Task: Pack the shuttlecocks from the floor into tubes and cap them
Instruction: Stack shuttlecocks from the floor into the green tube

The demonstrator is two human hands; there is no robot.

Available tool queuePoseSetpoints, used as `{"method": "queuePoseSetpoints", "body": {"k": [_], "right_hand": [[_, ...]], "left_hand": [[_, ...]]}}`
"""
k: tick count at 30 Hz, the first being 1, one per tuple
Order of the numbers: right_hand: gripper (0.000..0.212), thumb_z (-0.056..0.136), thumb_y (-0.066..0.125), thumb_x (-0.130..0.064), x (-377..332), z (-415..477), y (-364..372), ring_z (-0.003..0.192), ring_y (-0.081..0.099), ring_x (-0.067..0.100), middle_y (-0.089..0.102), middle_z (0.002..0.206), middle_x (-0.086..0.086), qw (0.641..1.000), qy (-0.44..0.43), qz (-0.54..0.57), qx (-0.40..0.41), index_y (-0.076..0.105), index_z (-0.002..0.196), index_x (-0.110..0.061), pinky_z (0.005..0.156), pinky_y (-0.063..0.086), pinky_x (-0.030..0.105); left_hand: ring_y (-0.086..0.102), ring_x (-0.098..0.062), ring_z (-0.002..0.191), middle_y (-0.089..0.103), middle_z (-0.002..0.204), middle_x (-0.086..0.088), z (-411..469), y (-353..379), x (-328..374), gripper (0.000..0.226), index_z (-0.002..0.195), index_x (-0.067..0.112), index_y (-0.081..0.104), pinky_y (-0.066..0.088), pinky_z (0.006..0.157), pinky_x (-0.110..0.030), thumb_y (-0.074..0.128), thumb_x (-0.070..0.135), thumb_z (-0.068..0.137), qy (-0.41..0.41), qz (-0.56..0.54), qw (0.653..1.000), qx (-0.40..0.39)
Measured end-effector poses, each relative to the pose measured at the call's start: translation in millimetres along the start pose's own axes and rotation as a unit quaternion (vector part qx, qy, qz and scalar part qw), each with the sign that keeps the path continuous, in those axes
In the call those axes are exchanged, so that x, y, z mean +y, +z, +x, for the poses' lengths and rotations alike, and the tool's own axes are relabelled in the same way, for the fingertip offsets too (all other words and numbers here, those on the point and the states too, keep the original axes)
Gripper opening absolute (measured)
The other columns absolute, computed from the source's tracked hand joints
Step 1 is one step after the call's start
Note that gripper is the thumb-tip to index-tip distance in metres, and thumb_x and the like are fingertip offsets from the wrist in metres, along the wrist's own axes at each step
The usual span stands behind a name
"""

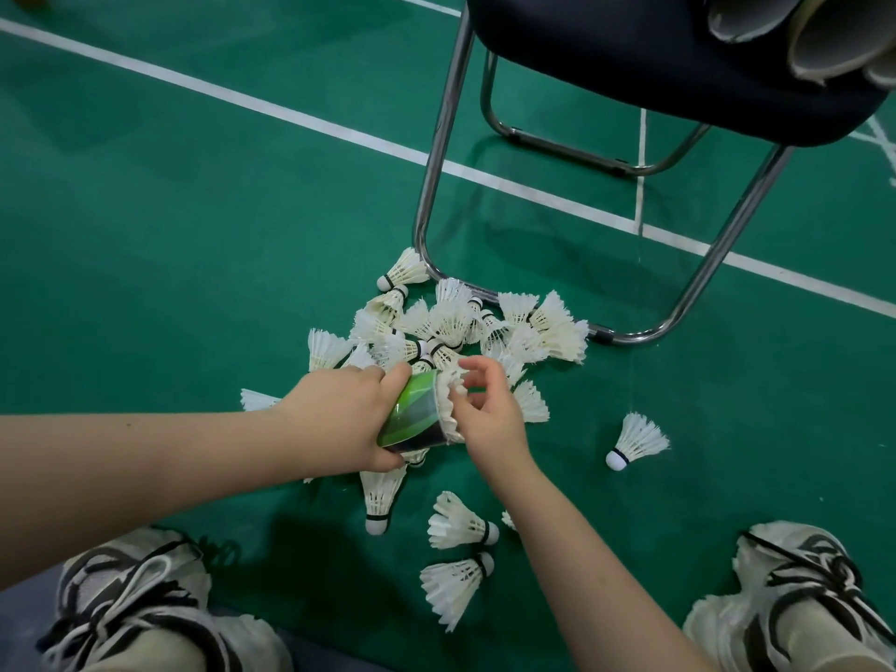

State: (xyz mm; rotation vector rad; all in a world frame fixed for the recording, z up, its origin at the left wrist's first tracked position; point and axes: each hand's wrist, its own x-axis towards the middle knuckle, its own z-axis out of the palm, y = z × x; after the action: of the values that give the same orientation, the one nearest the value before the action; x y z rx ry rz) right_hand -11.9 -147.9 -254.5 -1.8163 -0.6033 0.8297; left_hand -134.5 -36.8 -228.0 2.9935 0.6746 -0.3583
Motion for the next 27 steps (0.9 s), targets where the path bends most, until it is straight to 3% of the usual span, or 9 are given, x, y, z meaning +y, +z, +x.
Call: {"method": "queuePoseSetpoints", "body": {"k": [3, 6, 10, 14, 17, 21, 25, 27], "right_hand": [[0.018, 0.088, 0.061, -0.02, -1, -2, -1, 0.077, 0.051, 0.005, 0.054, 0.098, -0.005, 0.995, -0.048, 0.054, 0.075, 0.051, 0.101, -0.028, 0.066, 0.046, 0.019], [0.005, 0.086, 0.055, -0.021, -11, -4, -9, 0.066, 0.049, 0.0, 0.056, 0.077, -0.011, 0.982, -0.121, 0.098, 0.109, 0.058, 0.085, -0.024, 0.061, 0.041, 0.014], [0.023, 0.085, 0.047, -0.027, -18, -5, -11, 0.073, 0.06, 0.008, 0.066, 0.071, -0.009, 0.986, -0.161, 0.029, -0.014, 0.066, 0.074, -0.029, 0.069, 0.051, 0.028], [0.015, 0.082, 0.052, -0.042, -17, -2, -8, 0.081, 0.063, 0.015, 0.067, 0.079, -0.002, 0.986, -0.156, 0.028, -0.057, 0.063, 0.08, -0.033, 0.072, 0.054, 0.034], [0.028, 0.075, 0.049, -0.054, -13, -1, -6, 0.07, 0.055, 0.008, 0.058, 0.071, -0.011, 0.988, -0.142, -0.005, -0.063, 0.055, 0.078, -0.027, 0.064, 0.045, 0.027], [0.036, 0.075, 0.048, -0.057, -12, -5, -4, 0.054, 0.041, 0.004, 0.047, 0.052, -0.014, 0.977, -0.135, -0.076, -0.147, 0.053, 0.061, -0.025, 0.054, 0.033, 0.026], [0.039, 0.072, 0.054, -0.056, -13, -7, 1, 0.078, 0.06, 0.013, 0.066, 0.081, -0.002, 0.969, -0.089, -0.089, -0.214, 0.066, 0.086, -0.022, 0.074, 0.047, 0.034], [0.03, 0.073, 0.058, -0.048, -15, -7, 2, 0.08, 0.058, 0.004, 0.063, 0.082, -0.011, 0.96, -0.08, -0.103, -0.246, 0.066, 0.091, -0.026, 0.076, 0.047, 0.027]], "left_hand": [[0.058, -0.019, 0.094, 0.056, 0.108, 0.003, -1, 0, -4, 0.083, 0.132, 0.021, 0.026, 0.048, 0.064, -0.031, 0.056, 0.069, 0.07, -0.009, -0.011, 1.0, -0.003], [0.058, -0.018, 0.094, 0.056, 0.108, 0.003, -1, 0, -7, 0.086, 0.134, 0.022, 0.024, 0.049, 0.065, -0.031, 0.055, 0.069, 0.07, -0.009, -0.011, 1.0, 0.002], [0.058, -0.017, 0.092, 0.056, 0.106, 0.005, 0, -1, -9, 0.082, 0.131, 0.024, 0.026, 0.048, 0.063, -0.03, 0.056, 0.07, 0.07, -0.007, -0.013, 1.0, 0.006], [0.058, -0.019, 0.09, 0.057, 0.105, 0.004, 1, -1, -7, 0.081, 0.129, 0.023, 0.027, 0.05, 0.065, -0.032, 0.056, 0.069, 0.069, -0.014, -0.018, 1.0, 0.003], [0.059, -0.018, 0.088, 0.057, 0.104, 0.005, 2, -4, -8, 0.081, 0.127, 0.023, 0.028, 0.051, 0.065, -0.032, 0.057, 0.07, 0.067, -0.021, -0.019, 1.0, 0.009], [0.059, -0.019, 0.088, 0.057, 0.103, 0.005, 4, -4, -7, 0.078, 0.124, 0.022, 0.03, 0.047, 0.062, -0.03, 0.059, 0.067, 0.067, -0.02, -0.019, 1.0, 0.007], [0.06, -0.019, 0.088, 0.058, 0.103, 0.004, 4, -2, -11, 0.076, 0.128, 0.02, 0.03, 0.048, 0.062, -0.03, 0.055, 0.064, 0.071, -0.023, -0.001, 1.0, 0.015], [0.06, -0.02, 0.088, 0.058, 0.103, 0.003, 2, -1, -13, 0.079, 0.129, 0.018, 0.028, 0.048, 0.062, -0.031, 0.054, 0.065, 0.072, -0.018, 0.01, 1.0, 0.008]]}}
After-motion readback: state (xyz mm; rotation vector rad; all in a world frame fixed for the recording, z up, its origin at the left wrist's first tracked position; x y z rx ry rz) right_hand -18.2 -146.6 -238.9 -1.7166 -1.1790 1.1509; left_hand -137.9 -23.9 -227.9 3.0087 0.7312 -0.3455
